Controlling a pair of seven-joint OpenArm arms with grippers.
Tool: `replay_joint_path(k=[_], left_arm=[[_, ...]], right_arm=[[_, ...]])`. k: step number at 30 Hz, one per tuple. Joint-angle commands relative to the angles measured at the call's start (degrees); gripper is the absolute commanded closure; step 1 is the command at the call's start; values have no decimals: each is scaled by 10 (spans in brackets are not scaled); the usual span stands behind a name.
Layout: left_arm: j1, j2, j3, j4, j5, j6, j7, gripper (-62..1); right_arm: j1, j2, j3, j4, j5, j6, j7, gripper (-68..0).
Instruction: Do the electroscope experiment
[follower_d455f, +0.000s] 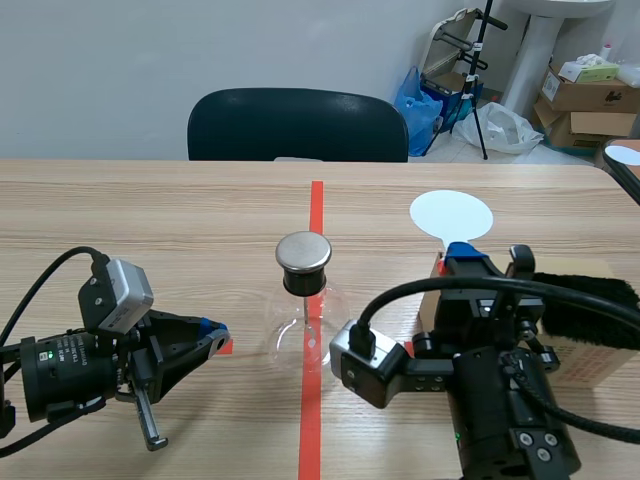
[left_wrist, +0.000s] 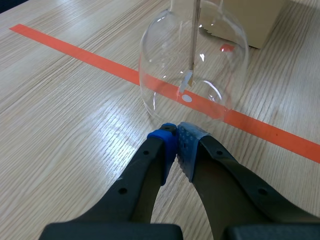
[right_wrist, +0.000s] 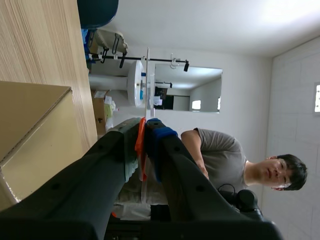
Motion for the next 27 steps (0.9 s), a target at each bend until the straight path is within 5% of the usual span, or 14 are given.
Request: replay_joint_path(k=[1,14,27], left_arm=[[1,1,0,14,-5,-1,-8,-32],[1,1,0,14,-5,-1,-8,-32],[1,1,0,14,-5,-1,-8,-32]], right_arm=[[8,2,3,5,0,-6,-4,-10],[8,2,3,5,0,-6,26,-10],[8,2,3,5,0,-6,180,-10]])
